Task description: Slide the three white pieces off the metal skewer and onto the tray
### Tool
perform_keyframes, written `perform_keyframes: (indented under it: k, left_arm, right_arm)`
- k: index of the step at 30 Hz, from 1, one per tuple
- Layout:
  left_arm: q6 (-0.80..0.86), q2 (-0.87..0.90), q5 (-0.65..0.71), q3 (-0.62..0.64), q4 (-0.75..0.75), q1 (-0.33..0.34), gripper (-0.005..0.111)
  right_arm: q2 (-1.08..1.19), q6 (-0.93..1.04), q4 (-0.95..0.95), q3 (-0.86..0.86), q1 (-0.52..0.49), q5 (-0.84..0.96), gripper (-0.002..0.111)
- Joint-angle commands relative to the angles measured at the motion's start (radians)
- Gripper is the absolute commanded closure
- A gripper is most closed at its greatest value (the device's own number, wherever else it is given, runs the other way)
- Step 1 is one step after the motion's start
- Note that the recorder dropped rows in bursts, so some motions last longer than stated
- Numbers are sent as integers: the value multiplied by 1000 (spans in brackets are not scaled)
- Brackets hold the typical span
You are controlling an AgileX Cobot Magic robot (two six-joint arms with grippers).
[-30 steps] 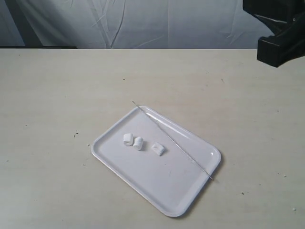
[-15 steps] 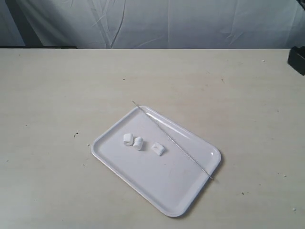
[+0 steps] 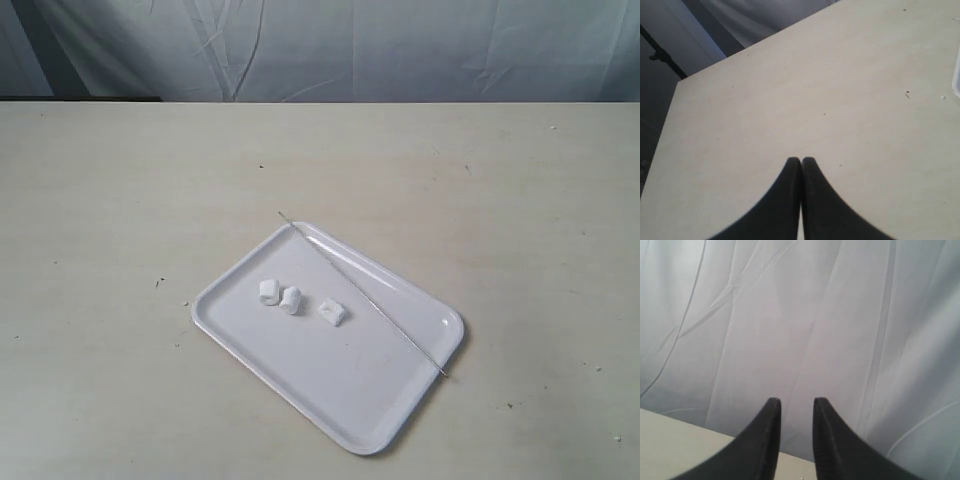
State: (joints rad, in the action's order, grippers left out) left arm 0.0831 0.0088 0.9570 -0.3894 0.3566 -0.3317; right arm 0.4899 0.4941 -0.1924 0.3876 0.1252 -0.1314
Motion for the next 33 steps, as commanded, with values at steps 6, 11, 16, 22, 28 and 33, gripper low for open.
perform_keyframes:
  k: [6,11,16,22,28,33]
  left_arm:
    - [475,-9,-181,3,-357,289,107]
    - [508,-9,-226,3,-401,420,107]
    - [531,-9,-346,60,-460,459,107]
    - [530,-9,-419,161,-456,471,107]
    - [530,-9,-453,224,-509,471,107]
    - [527,-9,-519,302,-441,471,107]
  right_arm:
    - [-115,0,-3,-205,-8,3,85]
    - [-223,0,-64,-296,-8,87,85]
    - [-325,0,-64,-332,-8,287,85]
    - [-433,0,-68,-332,-10,422,85]
    - [-490,0,-68,-332,-79,424,85]
    - [-490,0,-71,-332,-170,413,85]
